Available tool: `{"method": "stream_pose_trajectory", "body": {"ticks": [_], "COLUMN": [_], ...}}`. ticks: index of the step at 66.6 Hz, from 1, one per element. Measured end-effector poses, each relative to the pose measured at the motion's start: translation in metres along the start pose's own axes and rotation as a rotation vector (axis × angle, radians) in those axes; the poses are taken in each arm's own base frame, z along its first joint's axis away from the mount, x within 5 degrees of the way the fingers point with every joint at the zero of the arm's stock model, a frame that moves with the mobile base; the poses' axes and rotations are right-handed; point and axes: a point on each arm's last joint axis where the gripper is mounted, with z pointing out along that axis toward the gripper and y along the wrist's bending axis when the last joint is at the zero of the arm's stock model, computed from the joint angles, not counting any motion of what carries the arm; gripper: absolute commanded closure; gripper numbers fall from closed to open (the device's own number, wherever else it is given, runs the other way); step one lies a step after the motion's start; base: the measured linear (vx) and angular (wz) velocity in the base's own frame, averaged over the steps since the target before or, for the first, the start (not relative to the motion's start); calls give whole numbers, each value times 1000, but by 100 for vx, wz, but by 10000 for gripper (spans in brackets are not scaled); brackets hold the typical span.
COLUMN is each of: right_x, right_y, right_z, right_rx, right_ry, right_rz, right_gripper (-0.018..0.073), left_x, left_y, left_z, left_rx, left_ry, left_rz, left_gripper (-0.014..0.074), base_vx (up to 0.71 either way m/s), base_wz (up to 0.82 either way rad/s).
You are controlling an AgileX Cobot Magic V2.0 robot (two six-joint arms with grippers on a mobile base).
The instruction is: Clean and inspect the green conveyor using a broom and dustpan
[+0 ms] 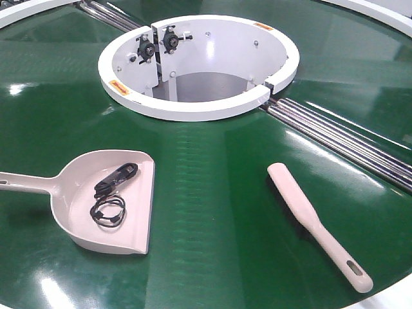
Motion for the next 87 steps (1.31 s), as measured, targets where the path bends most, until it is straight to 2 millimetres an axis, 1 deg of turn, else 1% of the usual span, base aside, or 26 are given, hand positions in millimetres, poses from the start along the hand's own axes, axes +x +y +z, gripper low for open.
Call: {"method": "stream_pose_trajectory", "body": {"ticks": [5, 9, 17, 87], "right_x": [0, 0, 0, 0], "right_y": [0, 0, 0, 0], "right_z": [0, 0, 0, 0], "right_rx": [0, 0, 0, 0], "right_ry": [0, 0, 0, 0], "right_rz": [0, 0, 0, 0], "right_gripper": [568, 568, 569, 569], "left_x": [10, 10, 14, 16], "left_y": [0, 0, 0, 0], "left_z": [-3, -5, -6, -6], "left_rx": [-5, -6, -6, -7], "left_ry": [-4, -22, 12, 28], "left_rz": [-50, -67, -51, -45], "left_gripper": [603, 603, 603, 603], "base_vx": [0, 0, 0, 0], "base_wz": [0, 0, 0, 0]}}
